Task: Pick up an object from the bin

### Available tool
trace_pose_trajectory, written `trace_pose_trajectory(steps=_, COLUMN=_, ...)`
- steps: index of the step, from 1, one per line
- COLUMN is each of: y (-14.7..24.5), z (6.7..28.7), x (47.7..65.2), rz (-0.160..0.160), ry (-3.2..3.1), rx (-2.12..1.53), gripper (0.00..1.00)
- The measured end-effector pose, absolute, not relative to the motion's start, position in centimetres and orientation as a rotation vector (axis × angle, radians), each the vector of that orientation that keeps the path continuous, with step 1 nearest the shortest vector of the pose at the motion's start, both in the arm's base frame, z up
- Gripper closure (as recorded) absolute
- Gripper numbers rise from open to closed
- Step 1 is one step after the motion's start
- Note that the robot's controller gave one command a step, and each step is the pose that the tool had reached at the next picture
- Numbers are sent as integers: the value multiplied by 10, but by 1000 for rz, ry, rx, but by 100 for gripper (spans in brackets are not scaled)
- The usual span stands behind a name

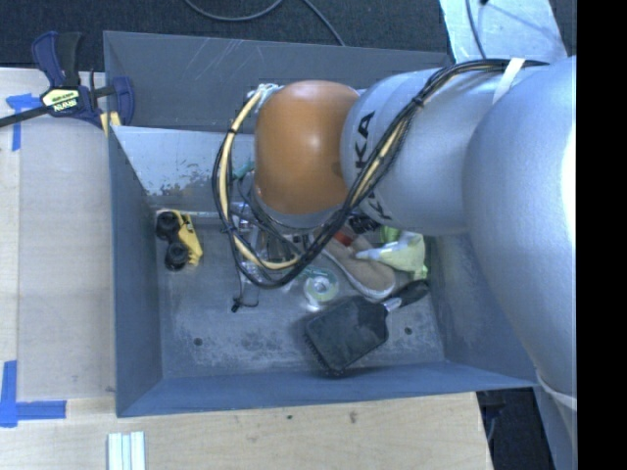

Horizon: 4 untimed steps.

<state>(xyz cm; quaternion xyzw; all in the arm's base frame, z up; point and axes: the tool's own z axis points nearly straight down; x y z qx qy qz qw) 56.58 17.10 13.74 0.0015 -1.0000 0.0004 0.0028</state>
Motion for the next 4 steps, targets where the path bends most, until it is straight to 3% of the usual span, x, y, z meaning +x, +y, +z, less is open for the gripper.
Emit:
trace_pose_trajectory(steps=1, y=170, z=142, x=568, rz=-1, ry=-3144, rx=0, gripper=0)
trace_pose_trajectory(steps=2, y=188, z=112, x=597, rz=-5, ry=-3149, rx=-138, gripper=0)
trace_pose_trajectory(steps=3, y=206, z=93, x=614, rz=2, ry=-3138, rx=-4, gripper=0)
trace_pose_trajectory(steps=4, y=212, z=108, x=621, rz=-5, ry=-3150, rx=-13, gripper=0)
